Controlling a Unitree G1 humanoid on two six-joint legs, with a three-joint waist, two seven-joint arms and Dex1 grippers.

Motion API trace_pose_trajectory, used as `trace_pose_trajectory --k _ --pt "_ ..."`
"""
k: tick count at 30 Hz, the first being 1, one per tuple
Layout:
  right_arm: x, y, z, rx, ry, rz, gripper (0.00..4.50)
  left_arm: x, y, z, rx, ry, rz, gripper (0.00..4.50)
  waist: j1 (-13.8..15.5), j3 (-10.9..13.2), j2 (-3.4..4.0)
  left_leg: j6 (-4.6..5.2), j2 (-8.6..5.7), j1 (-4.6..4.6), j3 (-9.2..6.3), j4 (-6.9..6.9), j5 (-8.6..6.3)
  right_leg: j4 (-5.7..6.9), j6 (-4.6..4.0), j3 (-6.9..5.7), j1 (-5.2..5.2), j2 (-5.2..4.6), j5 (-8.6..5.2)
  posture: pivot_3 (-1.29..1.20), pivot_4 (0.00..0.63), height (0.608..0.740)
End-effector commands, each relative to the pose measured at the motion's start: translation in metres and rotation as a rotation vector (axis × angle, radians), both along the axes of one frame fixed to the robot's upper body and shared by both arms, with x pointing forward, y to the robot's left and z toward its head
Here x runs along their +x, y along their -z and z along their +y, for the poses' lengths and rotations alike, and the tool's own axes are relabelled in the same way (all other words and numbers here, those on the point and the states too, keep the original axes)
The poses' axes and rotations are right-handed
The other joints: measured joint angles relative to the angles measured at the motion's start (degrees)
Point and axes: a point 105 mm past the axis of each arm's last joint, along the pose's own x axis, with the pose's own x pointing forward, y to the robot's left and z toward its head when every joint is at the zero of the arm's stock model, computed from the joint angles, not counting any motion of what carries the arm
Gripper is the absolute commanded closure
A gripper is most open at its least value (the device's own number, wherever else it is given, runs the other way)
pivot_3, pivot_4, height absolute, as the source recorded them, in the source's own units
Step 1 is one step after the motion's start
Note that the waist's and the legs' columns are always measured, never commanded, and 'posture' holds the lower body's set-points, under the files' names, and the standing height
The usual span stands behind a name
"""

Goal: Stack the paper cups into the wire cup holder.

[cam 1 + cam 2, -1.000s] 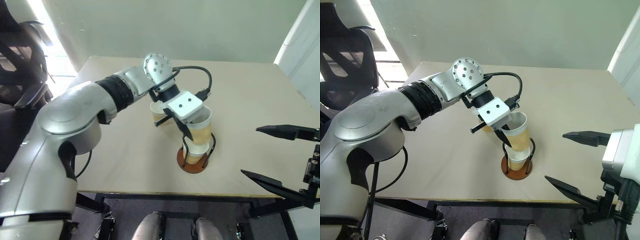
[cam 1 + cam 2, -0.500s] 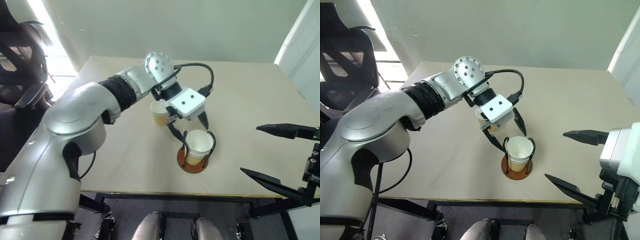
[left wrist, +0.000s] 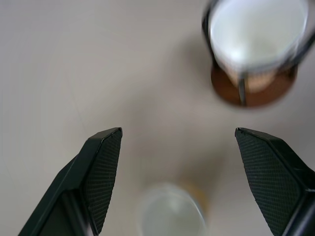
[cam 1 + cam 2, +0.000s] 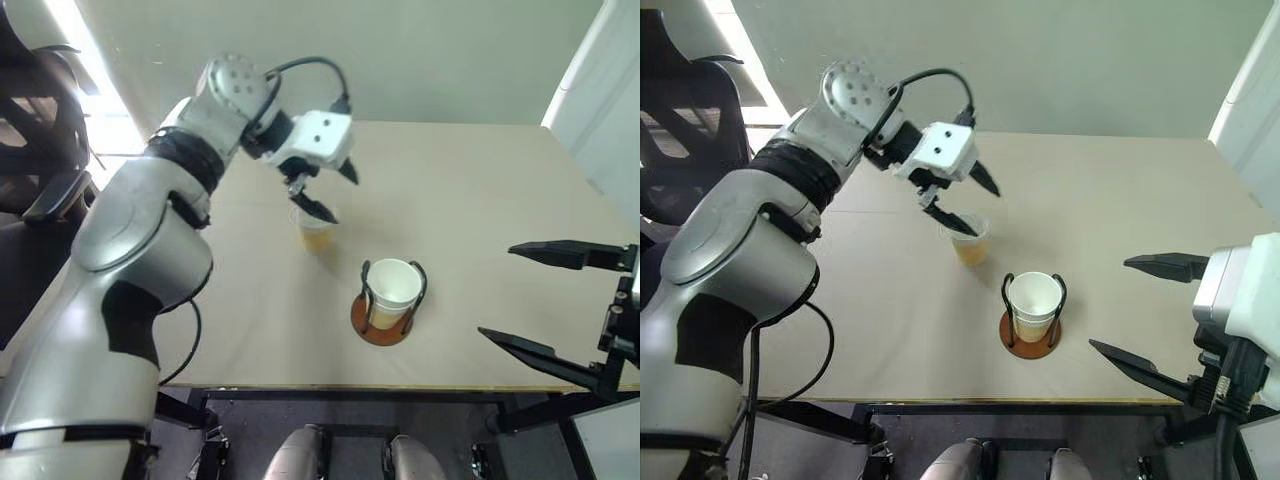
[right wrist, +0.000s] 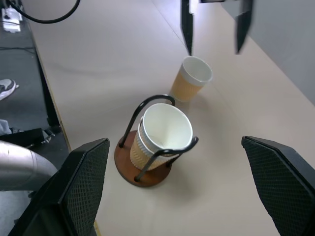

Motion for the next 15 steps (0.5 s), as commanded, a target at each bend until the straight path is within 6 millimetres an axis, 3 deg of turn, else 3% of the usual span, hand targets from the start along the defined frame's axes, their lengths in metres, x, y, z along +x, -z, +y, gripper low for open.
trace_pose_trajectory --k 1,4,10,15 --pt "0.005 -0.006 -0.001 0.007 -0.012 -0.035 0.04 0.003 0.009 0.011 -0.013 -0.045 0.048 0.58 0.31 0.00 0.00 0.04 -0.01 -0.03 -0.01 0.01 0.02 0.00 0.08 0.00 0.01 -0.01 0.01 0.00 0.150 0.740" --pt "0.007 -0.007 -0.001 0.004 -0.027 -0.036 0.04 0.011 0.023 0.021 -0.024 -0.126 0.052 0.58 0.53 0.00 0.00 0.11 -0.08 -0.12 -0.04 0.07 0.06 0.00 0.56 0.01 -0.01 -0.02 0.29 0.00 0.150 0.740" --pt "0.010 -0.008 0.000 -0.004 -0.044 -0.036 0.04 0.032 0.043 0.033 -0.021 -0.288 -0.029 0.58 0.52 0.00 -0.01 0.15 -0.15 -0.18 -0.03 0.12 0.10 -0.04 0.64 0.06 -0.03 -0.02 0.33 0.00 0.150 0.740" --pt "0.010 -0.008 0.000 -0.006 -0.049 -0.032 0.04 0.033 0.048 0.024 -0.094 -0.306 0.010 0.58 0.50 0.00 -0.02 0.13 -0.17 -0.15 -0.04 0.09 0.19 0.00 0.52 0.07 -0.06 0.02 0.30 0.00 0.150 0.740"
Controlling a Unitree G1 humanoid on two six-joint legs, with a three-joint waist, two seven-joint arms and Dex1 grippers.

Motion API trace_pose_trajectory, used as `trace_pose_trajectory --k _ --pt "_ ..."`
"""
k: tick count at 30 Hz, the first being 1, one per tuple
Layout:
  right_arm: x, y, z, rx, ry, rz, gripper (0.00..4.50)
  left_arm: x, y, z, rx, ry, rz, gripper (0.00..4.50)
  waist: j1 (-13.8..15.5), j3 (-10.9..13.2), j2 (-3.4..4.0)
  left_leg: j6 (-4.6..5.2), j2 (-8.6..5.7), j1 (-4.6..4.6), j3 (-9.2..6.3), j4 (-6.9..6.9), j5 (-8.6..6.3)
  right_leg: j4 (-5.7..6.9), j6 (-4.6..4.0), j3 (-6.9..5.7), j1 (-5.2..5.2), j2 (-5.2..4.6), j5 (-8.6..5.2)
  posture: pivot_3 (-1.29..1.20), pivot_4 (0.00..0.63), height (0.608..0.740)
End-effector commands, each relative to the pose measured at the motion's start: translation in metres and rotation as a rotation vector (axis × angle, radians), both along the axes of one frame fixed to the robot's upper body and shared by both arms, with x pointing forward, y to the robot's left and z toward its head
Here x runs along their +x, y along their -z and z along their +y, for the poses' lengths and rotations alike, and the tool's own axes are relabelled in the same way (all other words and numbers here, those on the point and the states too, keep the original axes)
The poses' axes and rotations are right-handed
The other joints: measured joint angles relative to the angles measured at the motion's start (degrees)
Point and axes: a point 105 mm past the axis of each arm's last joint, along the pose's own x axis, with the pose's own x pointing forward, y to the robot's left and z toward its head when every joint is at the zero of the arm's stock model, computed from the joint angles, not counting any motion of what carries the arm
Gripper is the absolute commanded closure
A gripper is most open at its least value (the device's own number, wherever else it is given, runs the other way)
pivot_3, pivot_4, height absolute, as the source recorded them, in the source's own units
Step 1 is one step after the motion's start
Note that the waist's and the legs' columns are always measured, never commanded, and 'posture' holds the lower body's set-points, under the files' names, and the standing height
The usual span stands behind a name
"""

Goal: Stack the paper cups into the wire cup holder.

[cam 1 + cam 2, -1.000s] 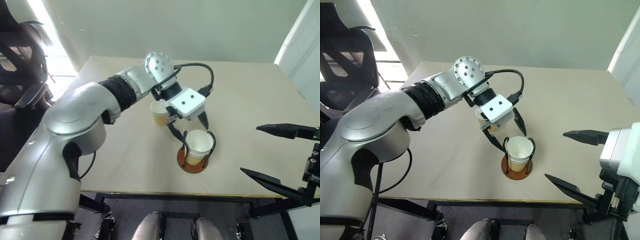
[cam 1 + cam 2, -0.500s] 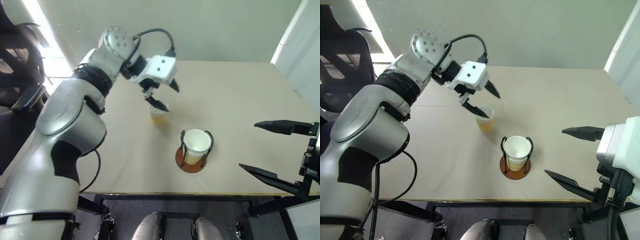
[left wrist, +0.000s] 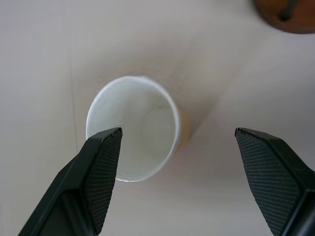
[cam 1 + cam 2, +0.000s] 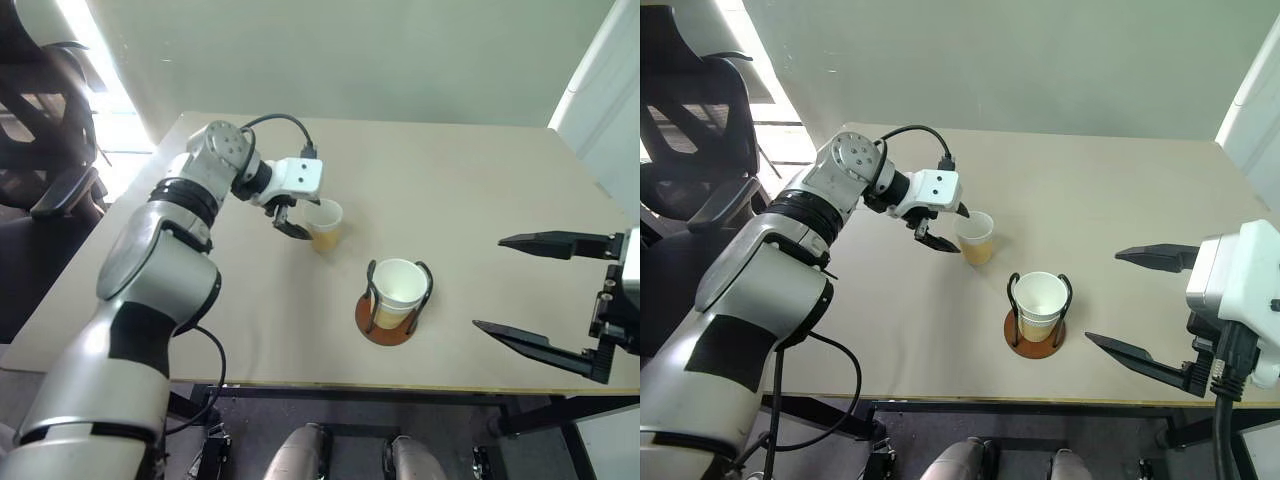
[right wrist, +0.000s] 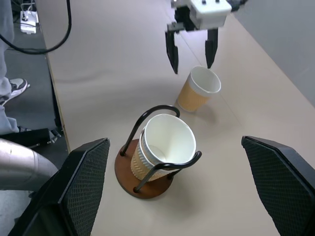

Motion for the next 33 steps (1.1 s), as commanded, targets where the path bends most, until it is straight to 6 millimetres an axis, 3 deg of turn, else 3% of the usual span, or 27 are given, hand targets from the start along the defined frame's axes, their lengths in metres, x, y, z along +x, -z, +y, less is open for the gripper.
trace_pose_trajectory --k 1,6,11,33 --pt "0.002 -0.006 -0.001 0.000 0.001 -0.028 0.04 0.000 -0.008 -0.012 -0.086 0.010 0.006 0.58 0.01 0.00 0.00 0.01 0.00 0.00 0.00 0.00 0.02 0.00 -0.01 0.02 0.00 -0.02 0.00 0.00 0.150 0.740" --pt "0.002 -0.007 0.000 0.002 -0.003 -0.030 0.04 0.006 0.000 -0.018 -0.063 -0.003 -0.055 0.58 -0.06 -0.01 -0.01 0.03 -0.04 0.03 0.03 0.00 0.07 0.01 -0.02 0.09 -0.01 -0.06 0.04 0.00 0.150 0.740" --pt "0.001 -0.006 0.000 0.005 0.002 -0.029 0.04 0.013 0.021 -0.008 0.022 -0.056 -0.089 0.58 -0.24 -0.01 -0.01 0.01 -0.04 0.21 0.15 -0.07 0.09 0.04 -0.02 0.10 0.03 -0.01 0.08 0.00 0.150 0.740" --pt "0.002 -0.007 -0.001 0.004 0.008 -0.018 0.04 0.019 0.050 -0.006 0.090 -0.095 -0.136 0.58 -0.24 -0.02 -0.01 0.02 -0.05 0.30 0.19 -0.09 0.14 0.08 0.07 0.18 0.05 -0.16 0.19 0.00 0.150 0.740"
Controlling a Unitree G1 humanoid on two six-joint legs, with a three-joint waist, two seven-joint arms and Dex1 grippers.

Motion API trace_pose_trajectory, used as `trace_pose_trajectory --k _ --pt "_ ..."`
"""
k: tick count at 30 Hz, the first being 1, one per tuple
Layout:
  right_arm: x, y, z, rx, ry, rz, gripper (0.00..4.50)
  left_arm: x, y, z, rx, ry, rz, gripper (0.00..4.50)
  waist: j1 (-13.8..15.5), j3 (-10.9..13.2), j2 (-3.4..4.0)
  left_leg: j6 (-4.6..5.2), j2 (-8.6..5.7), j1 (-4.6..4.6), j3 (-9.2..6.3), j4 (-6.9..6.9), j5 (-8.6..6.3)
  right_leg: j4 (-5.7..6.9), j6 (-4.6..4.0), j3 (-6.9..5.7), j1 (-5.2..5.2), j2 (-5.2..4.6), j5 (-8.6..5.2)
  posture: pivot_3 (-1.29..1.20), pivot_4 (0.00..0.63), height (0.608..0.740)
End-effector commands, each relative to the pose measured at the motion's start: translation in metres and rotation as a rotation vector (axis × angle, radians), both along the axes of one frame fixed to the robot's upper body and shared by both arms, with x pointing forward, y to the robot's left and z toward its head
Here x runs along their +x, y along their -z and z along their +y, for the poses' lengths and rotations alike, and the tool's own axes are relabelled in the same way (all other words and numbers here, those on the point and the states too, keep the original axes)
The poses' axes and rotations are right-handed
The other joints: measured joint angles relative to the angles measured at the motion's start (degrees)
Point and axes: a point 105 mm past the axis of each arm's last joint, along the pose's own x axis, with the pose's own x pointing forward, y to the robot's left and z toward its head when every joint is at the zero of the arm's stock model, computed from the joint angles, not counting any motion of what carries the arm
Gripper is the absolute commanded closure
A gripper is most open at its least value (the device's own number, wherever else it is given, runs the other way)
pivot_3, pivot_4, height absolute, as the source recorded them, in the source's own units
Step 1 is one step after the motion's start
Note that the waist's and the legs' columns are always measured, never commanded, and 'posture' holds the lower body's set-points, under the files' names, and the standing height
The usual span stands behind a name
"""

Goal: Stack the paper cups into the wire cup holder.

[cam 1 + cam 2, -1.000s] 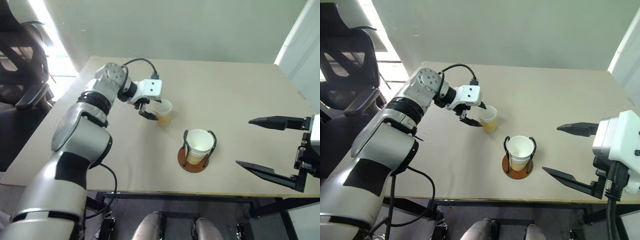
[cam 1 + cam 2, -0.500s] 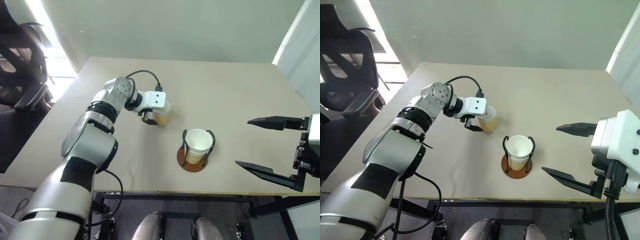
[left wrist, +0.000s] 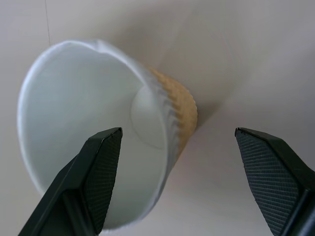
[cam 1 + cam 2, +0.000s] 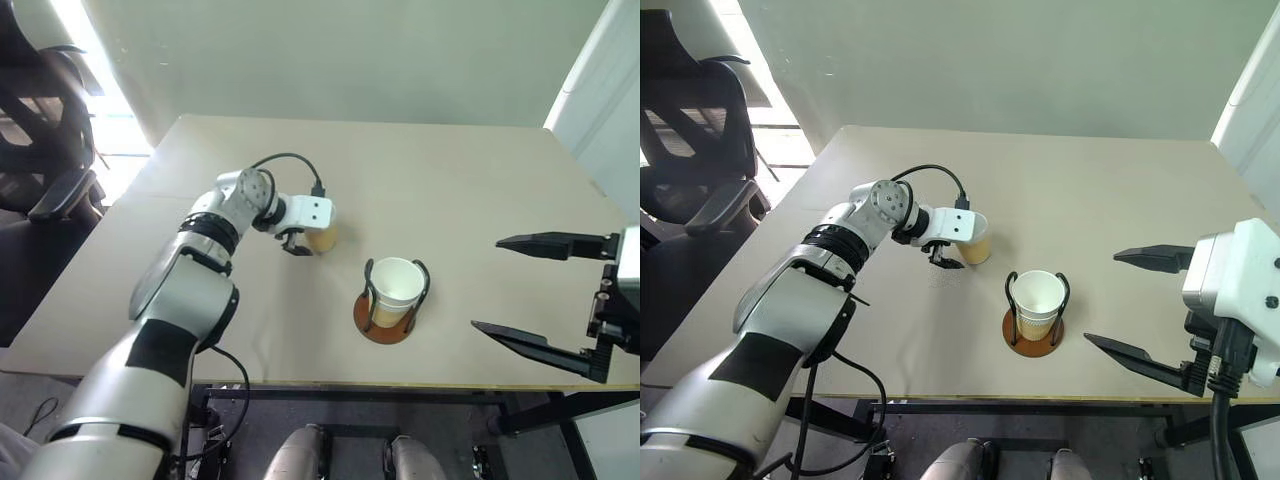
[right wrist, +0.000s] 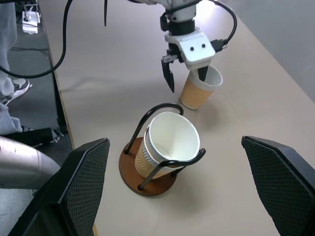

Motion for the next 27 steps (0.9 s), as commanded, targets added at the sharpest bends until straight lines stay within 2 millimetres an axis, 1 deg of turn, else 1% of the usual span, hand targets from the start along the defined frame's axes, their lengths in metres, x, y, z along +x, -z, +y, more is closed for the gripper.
trace_pose_trajectory --k 1,3,6,9,11,15,18,22,26,27 --pt "0.000 -0.007 -0.002 0.004 0.007 -0.028 0.04 0.002 -0.005 -0.005 -0.018 0.016 -0.033 0.58 -0.01 0.00 0.00 0.01 -0.01 0.01 0.03 -0.01 0.01 0.00 -0.01 -0.01 0.01 0.07 0.00 0.00 0.150 0.740" --pt "0.000 -0.007 -0.002 0.004 0.006 -0.027 0.04 0.002 -0.005 -0.005 -0.019 0.018 -0.035 0.58 -0.01 0.00 0.00 0.01 -0.01 0.00 0.01 0.01 0.01 0.00 0.04 0.01 0.00 0.00 0.04 0.00 0.150 0.740" --pt "0.001 -0.007 -0.002 0.005 0.007 -0.026 0.04 0.001 -0.005 -0.005 -0.013 0.021 -0.033 1.13 -0.05 0.00 0.00 0.01 0.00 0.04 0.03 0.00 0.01 0.00 0.04 0.02 0.01 0.01 0.06 0.00 0.150 0.740" --pt "0.001 -0.007 -0.002 0.006 0.007 -0.026 0.04 0.001 -0.005 -0.004 -0.006 0.024 -0.030 2.16 -0.06 0.00 0.00 0.01 0.00 0.07 0.04 -0.01 0.02 0.01 0.02 0.02 0.03 0.01 0.06 0.00 0.150 0.740" --pt "0.001 -0.007 -0.002 0.007 0.007 -0.026 0.04 0.001 -0.005 -0.003 0.007 0.026 -0.036 2.98 -0.04 0.00 0.00 0.02 0.00 0.09 0.06 -0.01 0.02 0.00 0.02 0.01 0.04 0.03 0.06 0.00 0.150 0.740" --pt "0.002 -0.007 -0.002 0.008 0.006 -0.029 0.04 0.001 -0.005 0.000 0.016 0.026 -0.036 4.45 -0.08 0.00 0.00 0.02 0.00 0.10 0.05 -0.01 0.02 0.01 0.02 0.03 0.04 0.00 0.06 0.00 0.150 0.740" --pt "0.003 -0.007 -0.001 0.008 0.005 -0.030 0.04 0.001 -0.009 0.002 0.023 0.027 -0.039 4.48 -0.07 0.00 0.00 0.02 0.00 0.12 0.07 -0.01 0.02 0.02 0.01 0.04 0.04 0.01 0.07 0.00 0.150 0.740" --pt "0.004 -0.007 -0.001 0.010 0.003 -0.033 0.04 -0.002 -0.018 -0.001 -0.009 0.056 -0.020 4.48 -0.08 0.00 0.00 0.02 0.00 0.14 0.11 -0.03 0.02 0.02 0.00 0.01 0.04 0.07 0.07 0.00 0.150 0.740" --pt "0.005 -0.007 -0.002 0.011 0.003 -0.034 0.04 -0.013 -0.036 -0.010 -0.056 0.142 0.036 4.48 0.03 0.00 0.00 0.02 0.00 0.11 0.03 -0.03 0.02 0.00 0.01 0.04 0.04 0.04 0.06 0.00 0.150 0.740" --pt "0.005 -0.007 -0.003 0.009 0.005 -0.034 0.04 -0.018 -0.050 -0.019 -0.100 0.189 0.053 4.48 0.02 0.00 0.00 0.02 -0.02 0.10 0.02 -0.01 0.02 0.00 0.00 0.06 0.04 0.03 0.05 0.00 0.150 0.740"
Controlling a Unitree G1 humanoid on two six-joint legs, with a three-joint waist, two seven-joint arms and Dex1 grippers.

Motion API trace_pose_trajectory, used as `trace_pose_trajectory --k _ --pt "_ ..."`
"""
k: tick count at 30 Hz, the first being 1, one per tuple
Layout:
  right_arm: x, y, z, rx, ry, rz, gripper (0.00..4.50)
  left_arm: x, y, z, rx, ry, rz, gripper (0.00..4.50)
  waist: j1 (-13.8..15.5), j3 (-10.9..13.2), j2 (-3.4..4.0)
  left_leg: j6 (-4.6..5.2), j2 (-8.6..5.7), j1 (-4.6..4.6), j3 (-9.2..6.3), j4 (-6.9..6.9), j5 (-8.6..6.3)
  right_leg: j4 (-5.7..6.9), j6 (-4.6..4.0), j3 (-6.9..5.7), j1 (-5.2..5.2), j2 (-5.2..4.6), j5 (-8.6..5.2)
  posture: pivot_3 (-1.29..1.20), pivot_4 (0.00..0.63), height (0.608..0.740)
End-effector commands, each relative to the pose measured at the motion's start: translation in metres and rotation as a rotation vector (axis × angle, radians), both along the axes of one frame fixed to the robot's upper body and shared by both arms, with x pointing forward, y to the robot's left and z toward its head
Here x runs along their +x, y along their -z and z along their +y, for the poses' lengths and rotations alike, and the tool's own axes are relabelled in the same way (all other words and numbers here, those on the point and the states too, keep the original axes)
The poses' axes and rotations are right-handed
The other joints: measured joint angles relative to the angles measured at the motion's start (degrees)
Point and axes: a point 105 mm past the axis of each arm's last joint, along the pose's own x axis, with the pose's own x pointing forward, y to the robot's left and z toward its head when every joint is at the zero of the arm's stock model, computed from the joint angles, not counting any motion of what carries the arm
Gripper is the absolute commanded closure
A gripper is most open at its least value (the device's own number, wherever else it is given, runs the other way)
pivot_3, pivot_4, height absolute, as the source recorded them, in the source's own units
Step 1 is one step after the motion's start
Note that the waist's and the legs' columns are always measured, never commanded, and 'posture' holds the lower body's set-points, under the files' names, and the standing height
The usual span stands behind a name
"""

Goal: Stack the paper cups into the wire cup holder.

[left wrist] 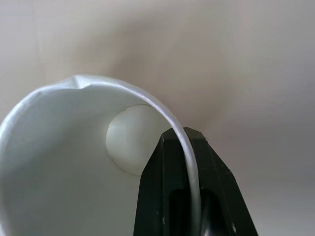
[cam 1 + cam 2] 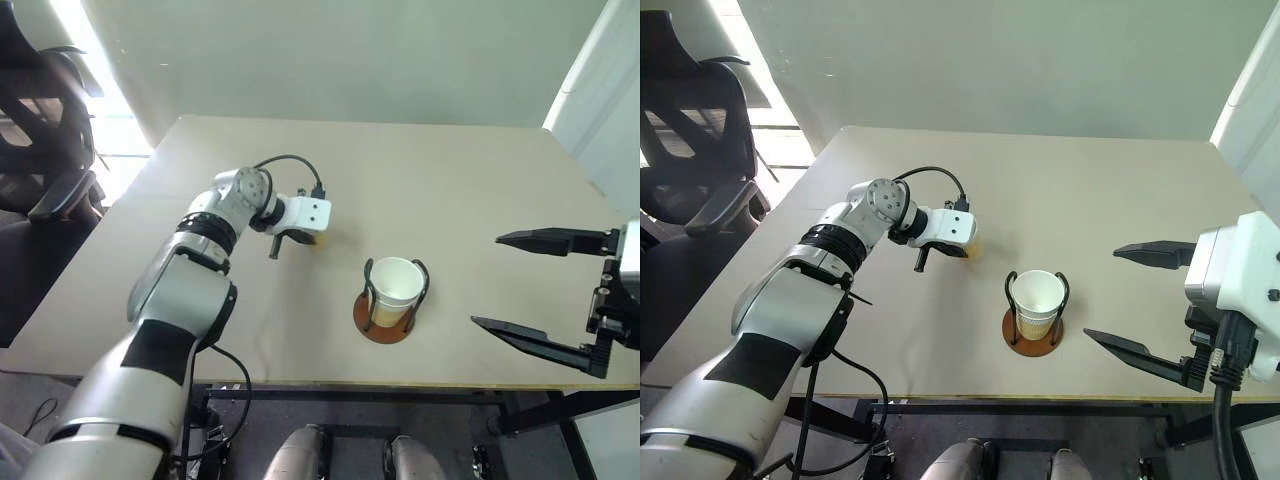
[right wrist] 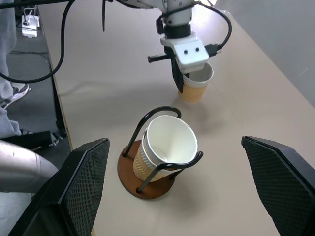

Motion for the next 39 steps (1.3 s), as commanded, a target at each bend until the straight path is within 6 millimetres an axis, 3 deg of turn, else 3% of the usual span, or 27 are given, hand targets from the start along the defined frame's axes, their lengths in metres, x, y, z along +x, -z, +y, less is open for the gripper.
trace_pose_trajectory --k 1,6,9,13,18,24,32,39 --pt "0.002 -0.006 -0.003 -0.002 0.006 -0.031 0.04 -0.011 -0.054 -0.024 -0.130 0.140 -0.004 4.48 0.00 0.00 -0.01 0.00 -0.01 0.00 0.04 -0.01 0.00 -0.01 -0.05 -0.04 0.00 0.07 -0.02 0.00 0.150 0.740" --pt "0.002 -0.003 -0.006 -0.011 0.014 -0.027 0.04 -0.038 -0.108 -0.061 -0.319 0.335 0.088 4.48 0.25 -0.04 -0.04 0.05 -0.09 -0.26 -0.11 -0.04 0.01 -0.08 -0.22 -0.02 -0.10 -0.04 -0.18 0.00 0.150 0.740" --pt "0.002 -0.002 -0.006 -0.014 0.021 -0.035 0.04 -0.048 -0.126 -0.079 -0.343 0.406 0.069 4.48 -0.02 -0.05 -0.02 0.07 -0.11 -0.17 0.03 -0.11 -0.06 -0.05 -0.07 -0.02 -0.09 -0.15 -0.18 0.00 0.150 0.740" --pt "0.001 -0.002 -0.010 -0.021 0.051 -0.054 0.04 -0.070 -0.136 -0.092 -0.324 0.526 0.105 4.48 -0.47 -0.04 -0.02 0.05 -0.06 -0.13 0.19 -0.14 -0.13 -0.03 0.19 -0.22 -0.13 -0.23 -0.09 0.00 0.150 0.740" --pt "-0.002 -0.002 -0.010 -0.030 0.069 -0.070 0.04 -0.102 -0.139 -0.100 -0.293 0.671 0.206 4.48 -0.61 -0.06 0.03 0.08 0.00 -0.12 0.17 -0.06 -0.27 -0.02 0.20 -0.18 -0.08 -0.32 -0.08 0.00 0.150 0.740" --pt "-0.007 -0.001 -0.009 -0.035 0.086 -0.079 0.04 -0.121 -0.127 -0.095 -0.177 0.750 0.272 4.48 -0.23 -0.05 0.05 0.15 -0.09 -0.10 0.14 0.13 -0.30 -0.08 0.19 -0.27 0.16 -0.31 -0.02 0.00 0.150 0.740" --pt "-0.010 -0.001 -0.006 -0.029 0.106 -0.098 0.04 -0.122 -0.105 -0.097 -0.073 0.799 0.279 4.48 -0.17 -0.01 0.08 0.26 -0.19 0.17 -0.03 0.23 -0.37 -0.14 -0.10 -0.24 0.63 -0.42 -0.27 0.00 0.150 0.740" --pt "-0.012 -0.001 -0.006 -0.022 0.125 -0.102 0.04 -0.113 -0.102 -0.105 -0.079 0.780 0.264 4.48 -0.16 0.00 0.07 0.27 -0.21 0.16 0.00 0.24 -0.38 -0.15 -0.10 -0.29 0.67 -0.44 -0.28 0.00 0.150 0.740"
